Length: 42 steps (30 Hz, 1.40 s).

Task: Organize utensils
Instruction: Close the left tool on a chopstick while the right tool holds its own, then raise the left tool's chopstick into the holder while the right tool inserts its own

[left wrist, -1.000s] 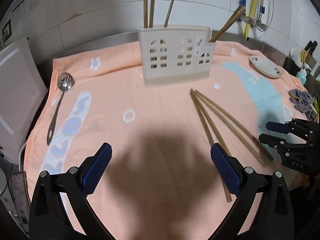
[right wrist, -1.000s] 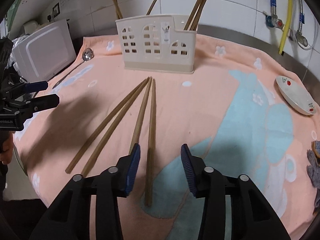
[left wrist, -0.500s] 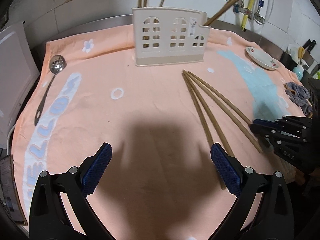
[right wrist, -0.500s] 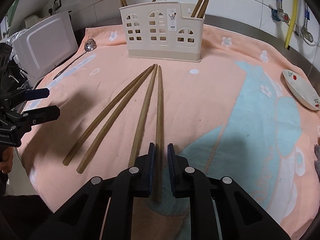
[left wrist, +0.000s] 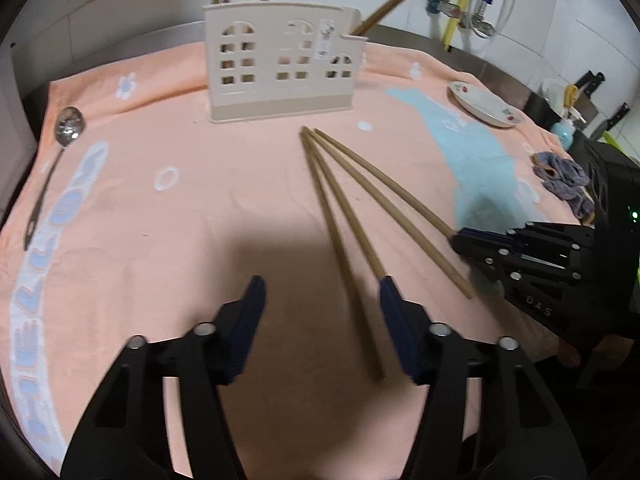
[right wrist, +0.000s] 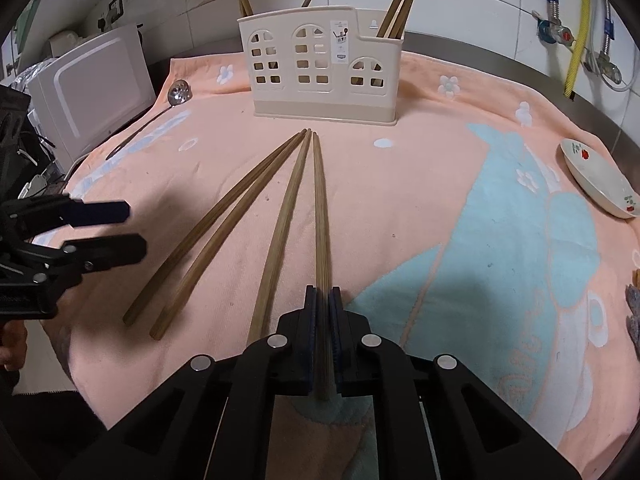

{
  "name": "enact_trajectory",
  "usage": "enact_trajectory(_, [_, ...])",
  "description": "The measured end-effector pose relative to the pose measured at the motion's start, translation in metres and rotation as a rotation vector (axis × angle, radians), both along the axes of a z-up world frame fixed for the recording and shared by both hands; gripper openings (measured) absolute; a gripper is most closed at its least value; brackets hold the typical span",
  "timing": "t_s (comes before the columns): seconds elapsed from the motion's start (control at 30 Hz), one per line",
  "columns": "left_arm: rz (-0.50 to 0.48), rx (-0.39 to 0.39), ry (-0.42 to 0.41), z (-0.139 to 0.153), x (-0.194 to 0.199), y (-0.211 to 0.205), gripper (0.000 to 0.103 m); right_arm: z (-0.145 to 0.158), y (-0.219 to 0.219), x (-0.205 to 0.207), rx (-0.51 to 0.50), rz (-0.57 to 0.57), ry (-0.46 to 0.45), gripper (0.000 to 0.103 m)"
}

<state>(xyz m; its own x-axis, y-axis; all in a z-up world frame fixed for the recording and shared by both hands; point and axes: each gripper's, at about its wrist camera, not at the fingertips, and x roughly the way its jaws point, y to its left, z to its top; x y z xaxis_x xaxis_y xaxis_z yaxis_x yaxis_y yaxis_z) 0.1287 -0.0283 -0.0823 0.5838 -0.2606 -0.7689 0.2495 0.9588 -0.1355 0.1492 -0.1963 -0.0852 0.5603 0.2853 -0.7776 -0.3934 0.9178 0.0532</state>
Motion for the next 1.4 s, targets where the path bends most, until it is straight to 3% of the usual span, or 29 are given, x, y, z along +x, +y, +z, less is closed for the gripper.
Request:
enact_trajectory(0.07, [-0.017,-0.011,0.005,-0.002,0.001,-0.005,0.039,0.0,-0.001,0.0,0.003,-0.001,-0.002,0.006])
enact_trajectory(0.27, [-0.044,-0.025,0.027,-0.008,0.005,-0.014,0.02,0.0,-0.001,-0.001,0.01,0.0,-0.004,0.006])
enact_trajectory(0.97, [-0.05,-0.003,0.076,-0.023,0.015,-0.022,0.015,0.001,-0.003,-0.003,0.021,-0.001,-0.009,0.006])
enact_trajectory(1.4, [-0.066,0.082,0.096,-0.021,0.019,-0.027,0.01,0.006,-0.004,-0.007,0.027,-0.006,-0.026,0.006])
